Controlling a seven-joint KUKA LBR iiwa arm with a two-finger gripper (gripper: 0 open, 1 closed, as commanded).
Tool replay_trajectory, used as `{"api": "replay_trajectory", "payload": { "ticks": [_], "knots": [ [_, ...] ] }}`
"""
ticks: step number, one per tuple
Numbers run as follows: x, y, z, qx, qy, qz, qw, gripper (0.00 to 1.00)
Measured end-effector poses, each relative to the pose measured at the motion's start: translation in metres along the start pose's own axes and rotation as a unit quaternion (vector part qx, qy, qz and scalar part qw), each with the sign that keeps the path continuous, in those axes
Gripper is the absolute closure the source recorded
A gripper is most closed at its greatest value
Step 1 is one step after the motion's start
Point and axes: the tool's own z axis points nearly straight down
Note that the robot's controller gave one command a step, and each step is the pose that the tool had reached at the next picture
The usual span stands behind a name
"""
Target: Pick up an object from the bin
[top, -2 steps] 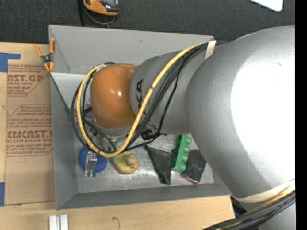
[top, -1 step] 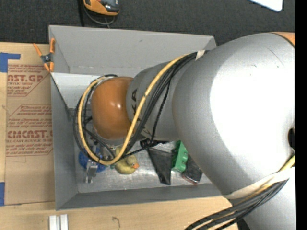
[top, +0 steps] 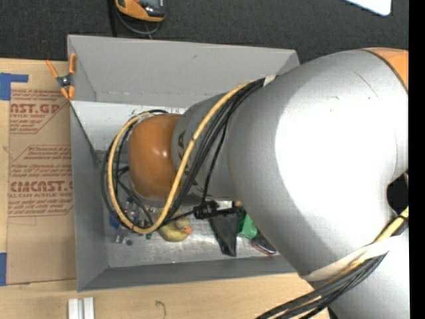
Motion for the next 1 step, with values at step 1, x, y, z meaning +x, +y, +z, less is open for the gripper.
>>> {"api": "replay_trajectory", "payload": {
  "ticks": [1],
  "knots": [
    [-0.0002, 0.0000, 0.0001, 0.000, 0.0001, 0.000, 1.0000, 1.00]
  ]
}}
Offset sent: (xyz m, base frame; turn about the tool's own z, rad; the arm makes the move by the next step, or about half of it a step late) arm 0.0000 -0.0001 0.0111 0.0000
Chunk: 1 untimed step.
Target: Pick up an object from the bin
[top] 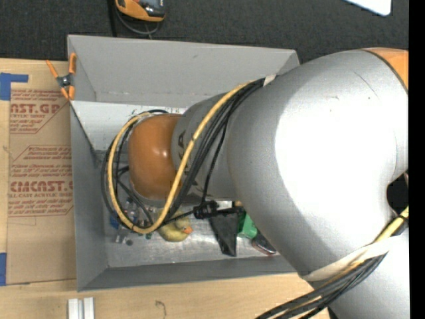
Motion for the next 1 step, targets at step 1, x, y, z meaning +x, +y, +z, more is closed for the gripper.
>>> {"api": "replay_trajectory", "payload": {
  "ticks": [1],
  "knots": [
    [0.0001, -0.0001, -0.0011, 0.001, 0.0008, 0.000, 1.0000, 1.00]
  ]
}}
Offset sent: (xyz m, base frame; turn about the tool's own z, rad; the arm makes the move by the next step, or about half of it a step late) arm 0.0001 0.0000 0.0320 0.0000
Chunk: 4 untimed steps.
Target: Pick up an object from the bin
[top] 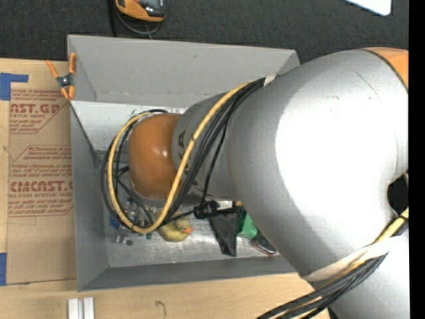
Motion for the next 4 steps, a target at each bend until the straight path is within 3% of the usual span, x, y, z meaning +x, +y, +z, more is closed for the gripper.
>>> {"api": "replay_trajectory", "payload": {
  "ticks": [2, 4],
  "knots": [
    [0.002, -0.002, -0.018, 0.004, 0.0045, 0.000, 1.0000, 1.00],
    [0.001, -0.001, -0.045, 0.003, 0.0027, 0.000, 1.0000, 1.00]
  ]
}}
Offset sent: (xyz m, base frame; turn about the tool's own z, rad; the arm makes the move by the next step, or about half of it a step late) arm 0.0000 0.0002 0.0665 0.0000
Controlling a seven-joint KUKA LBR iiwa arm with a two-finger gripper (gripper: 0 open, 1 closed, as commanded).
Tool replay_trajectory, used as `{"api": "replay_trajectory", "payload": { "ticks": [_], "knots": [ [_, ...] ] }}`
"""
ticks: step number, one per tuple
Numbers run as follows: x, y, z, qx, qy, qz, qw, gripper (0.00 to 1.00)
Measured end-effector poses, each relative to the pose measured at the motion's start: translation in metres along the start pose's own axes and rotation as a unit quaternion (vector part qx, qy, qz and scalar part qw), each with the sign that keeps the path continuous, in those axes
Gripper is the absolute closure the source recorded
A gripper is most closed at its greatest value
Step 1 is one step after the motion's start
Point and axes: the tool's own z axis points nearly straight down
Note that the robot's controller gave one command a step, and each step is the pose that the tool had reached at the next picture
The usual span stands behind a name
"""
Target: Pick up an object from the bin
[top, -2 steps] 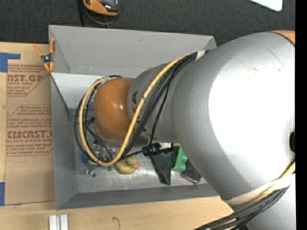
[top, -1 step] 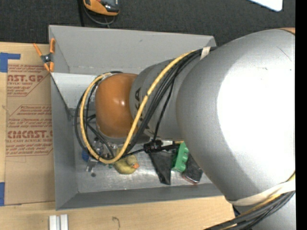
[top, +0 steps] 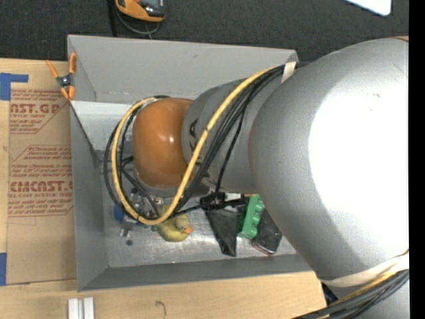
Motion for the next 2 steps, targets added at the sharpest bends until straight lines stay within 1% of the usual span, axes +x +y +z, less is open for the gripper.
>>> {"api": "replay_trajectory", "payload": {
  "ticks": [1, 2],
  "knots": [
    [0.001, -0.001, -0.018, 0.002, 0.0027, 0.000, 1.0000, 1.00],
    [0.001, -0.001, -0.041, 0.001, 0.0014, 0.000, 1.0000, 1.00]
  ]
}}
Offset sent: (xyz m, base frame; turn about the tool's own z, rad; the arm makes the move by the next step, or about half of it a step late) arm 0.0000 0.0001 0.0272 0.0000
